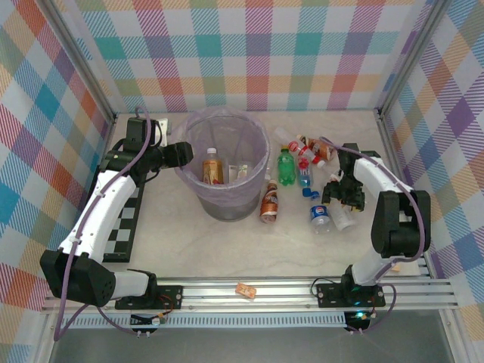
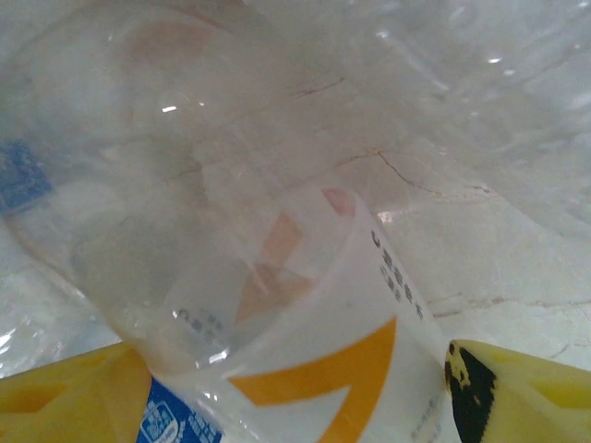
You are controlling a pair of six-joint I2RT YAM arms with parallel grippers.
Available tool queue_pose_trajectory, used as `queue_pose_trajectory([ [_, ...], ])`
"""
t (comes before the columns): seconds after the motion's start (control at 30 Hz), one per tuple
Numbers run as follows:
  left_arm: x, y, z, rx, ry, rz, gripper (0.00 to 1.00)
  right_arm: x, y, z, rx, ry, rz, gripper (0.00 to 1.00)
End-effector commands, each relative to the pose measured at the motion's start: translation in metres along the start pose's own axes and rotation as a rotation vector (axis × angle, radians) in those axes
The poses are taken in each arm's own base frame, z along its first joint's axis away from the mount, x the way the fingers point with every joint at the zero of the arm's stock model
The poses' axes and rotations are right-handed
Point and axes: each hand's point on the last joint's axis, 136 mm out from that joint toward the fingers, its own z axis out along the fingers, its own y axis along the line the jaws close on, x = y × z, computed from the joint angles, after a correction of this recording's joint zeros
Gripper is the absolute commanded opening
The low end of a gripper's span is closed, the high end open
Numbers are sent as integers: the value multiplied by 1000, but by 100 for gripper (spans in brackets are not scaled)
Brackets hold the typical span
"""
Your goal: Put the plastic bottles in the bin
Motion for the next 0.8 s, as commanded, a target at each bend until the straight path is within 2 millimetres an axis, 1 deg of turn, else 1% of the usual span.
queue_pose_trajectory([
  [0.0, 3, 9, -7, -31, 0, 2, 70, -2, 6, 14, -37, 26, 2, 81],
  [0.07, 2, 9, -7, -32, 0, 2, 70, -1, 9, 21, -48, 42, 2, 79],
  [0.13, 2, 9, -8, -33, 0, 4, 70, 0, 11, 23, -59, 49, 8, 76],
  [0.2, 3, 10, -7, -34, 1, 4, 70, 1, 13, 22, -73, 44, 13, 73],
  [0.27, 3, 10, -6, -34, 2, 4, 70, 0, 16, 19, -91, 44, 12, 69],
  [0.37, 3, 9, -5, -33, 5, 2, 70, 0, 19, 10, -107, 32, 12, 65],
  [0.5, 3, 10, -5, -33, 6, 2, 70, -1, 20, -12, -129, -7, 8, 62],
  [0.67, 3, 9, -4, -31, 8, 0, 70, 1, 20, -47, -160, -58, 19, 61],
  [0.77, 1, 11, -6, -39, 0, 1, 70, 3, 30, -68, -228, -70, 20, 61],
])
